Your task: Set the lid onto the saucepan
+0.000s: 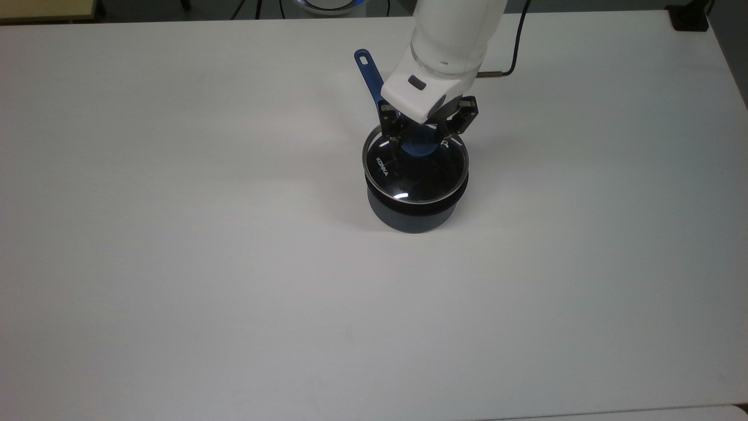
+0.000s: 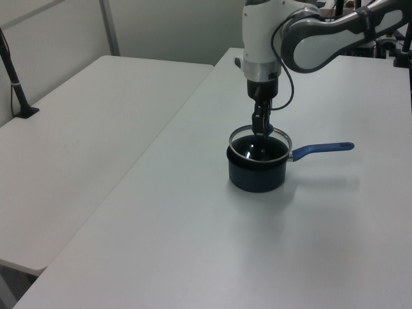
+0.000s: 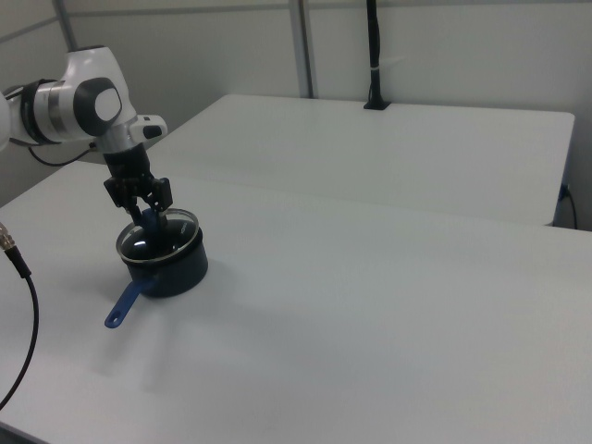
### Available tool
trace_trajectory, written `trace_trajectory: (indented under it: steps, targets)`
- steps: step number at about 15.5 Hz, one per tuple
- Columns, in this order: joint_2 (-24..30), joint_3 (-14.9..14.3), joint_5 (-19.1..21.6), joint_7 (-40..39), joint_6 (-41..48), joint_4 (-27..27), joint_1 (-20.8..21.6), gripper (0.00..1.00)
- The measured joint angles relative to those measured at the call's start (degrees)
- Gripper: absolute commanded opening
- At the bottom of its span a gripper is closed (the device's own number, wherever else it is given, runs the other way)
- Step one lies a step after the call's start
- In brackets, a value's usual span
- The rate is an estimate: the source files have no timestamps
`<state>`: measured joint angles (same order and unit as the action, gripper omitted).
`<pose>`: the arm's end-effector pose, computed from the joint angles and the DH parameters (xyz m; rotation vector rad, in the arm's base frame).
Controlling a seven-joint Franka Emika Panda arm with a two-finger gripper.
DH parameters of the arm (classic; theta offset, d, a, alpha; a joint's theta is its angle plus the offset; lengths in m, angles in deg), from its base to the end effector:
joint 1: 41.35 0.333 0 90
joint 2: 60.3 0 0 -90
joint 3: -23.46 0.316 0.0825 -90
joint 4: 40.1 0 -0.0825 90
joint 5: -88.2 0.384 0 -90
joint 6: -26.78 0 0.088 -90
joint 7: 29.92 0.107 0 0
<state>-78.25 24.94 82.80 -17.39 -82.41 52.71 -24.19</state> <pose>0.6180 0.1995 0.4402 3.0494 0.2103 -0.0070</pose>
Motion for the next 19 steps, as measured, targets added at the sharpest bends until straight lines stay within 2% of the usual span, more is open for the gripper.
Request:
trace_trajectory:
  steps: [4,6,11,14,19]
  targets:
    - [-1.06,0.00,0.00,0.31,-1.09,0.00,0.53,0.62]
    - [-1.47,-0.02,0.00,0.97,-2.06,0.00,0.53,0.99]
    - [-1.76,-0.40,0.00,4.42,-3.52,-0.30,0.39,1.00]
    - [-0.56,-1.60,-0.07,4.47,-3.34,-0.88,-0.30,1.00]
    - [5.61,-2.05,-0.11,-0.94,5.29,-1.10,-7.96,1.00]
